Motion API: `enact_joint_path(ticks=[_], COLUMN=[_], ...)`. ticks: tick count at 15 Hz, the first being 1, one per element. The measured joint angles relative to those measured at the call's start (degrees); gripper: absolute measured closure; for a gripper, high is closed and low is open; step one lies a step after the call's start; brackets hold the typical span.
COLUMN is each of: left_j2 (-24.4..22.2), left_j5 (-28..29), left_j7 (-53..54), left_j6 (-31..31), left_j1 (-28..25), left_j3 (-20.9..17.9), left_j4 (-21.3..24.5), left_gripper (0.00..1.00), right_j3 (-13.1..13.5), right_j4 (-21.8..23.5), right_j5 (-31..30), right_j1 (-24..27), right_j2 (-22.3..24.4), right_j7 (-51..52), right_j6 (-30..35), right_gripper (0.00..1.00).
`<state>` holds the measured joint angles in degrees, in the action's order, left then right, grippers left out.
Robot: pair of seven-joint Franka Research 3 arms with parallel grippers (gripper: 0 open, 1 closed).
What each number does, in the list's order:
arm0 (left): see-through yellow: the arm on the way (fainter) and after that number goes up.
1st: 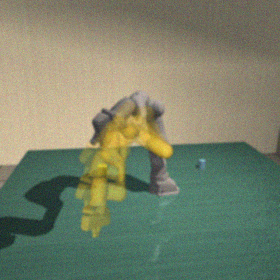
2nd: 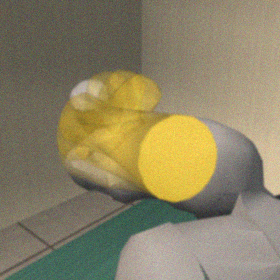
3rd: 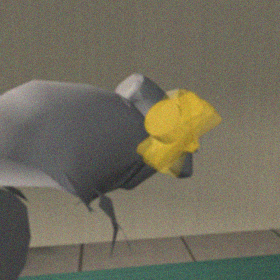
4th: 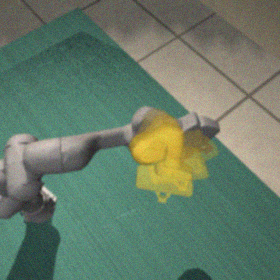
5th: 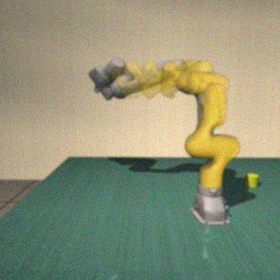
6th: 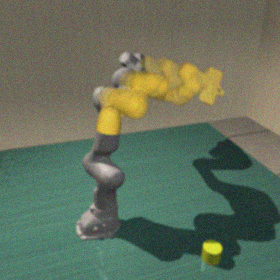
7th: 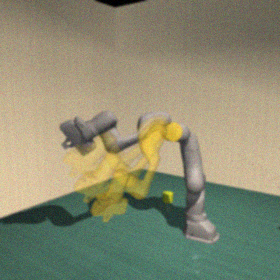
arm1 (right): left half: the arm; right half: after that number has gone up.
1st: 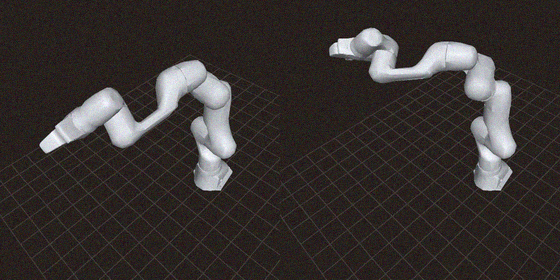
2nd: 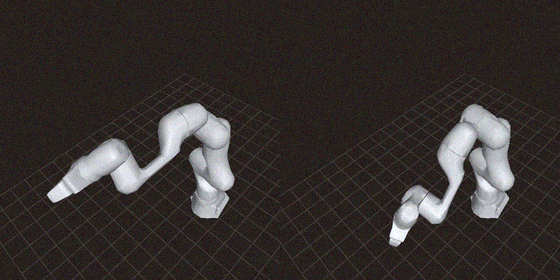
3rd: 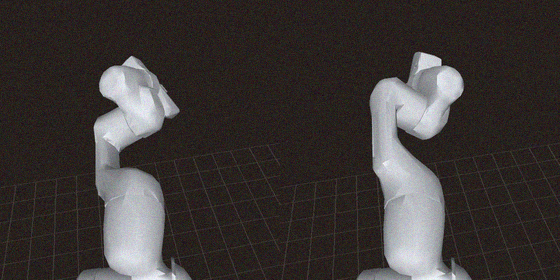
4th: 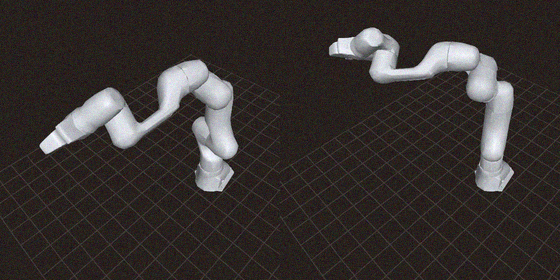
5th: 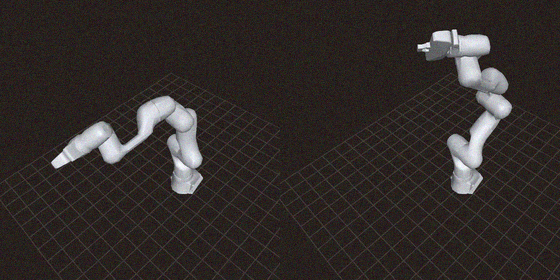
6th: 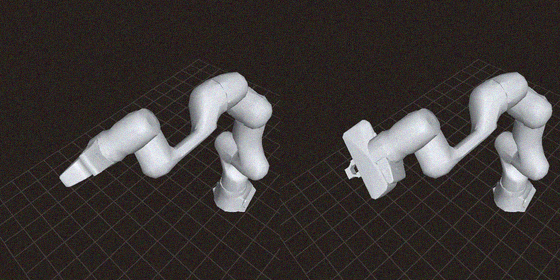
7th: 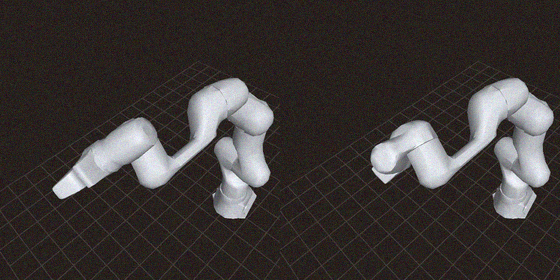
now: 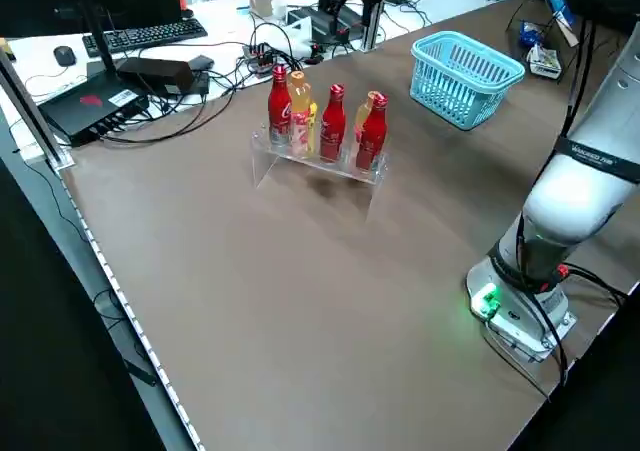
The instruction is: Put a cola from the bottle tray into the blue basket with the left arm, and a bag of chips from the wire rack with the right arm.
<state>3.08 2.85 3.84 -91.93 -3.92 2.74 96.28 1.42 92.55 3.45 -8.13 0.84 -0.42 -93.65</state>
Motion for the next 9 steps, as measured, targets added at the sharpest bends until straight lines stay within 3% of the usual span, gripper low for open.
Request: enact_joint_path(ticks=[4,9], left_j2=[-1.86,-7.04], left_j5=[0.04,0.04], left_j7=[9.18,16.79], left_j6=[-7.60,-16.53], left_j1=[-5.54,-10.76], left_j3=[0.06,0.07], left_j4=[7.24,19.61], left_gripper=[0.01,0.01], right_j3=[0.56,1.61], right_j4=[-0.04,-1.52], right_j5=[-0.01,-3.56], right_j1=[0.18,1.28], right_j2=[-1.90,-1.85], right_j7=[1.81,15.41], right_j6=[-0.36,1.15], right_gripper=[0.00,0.02])
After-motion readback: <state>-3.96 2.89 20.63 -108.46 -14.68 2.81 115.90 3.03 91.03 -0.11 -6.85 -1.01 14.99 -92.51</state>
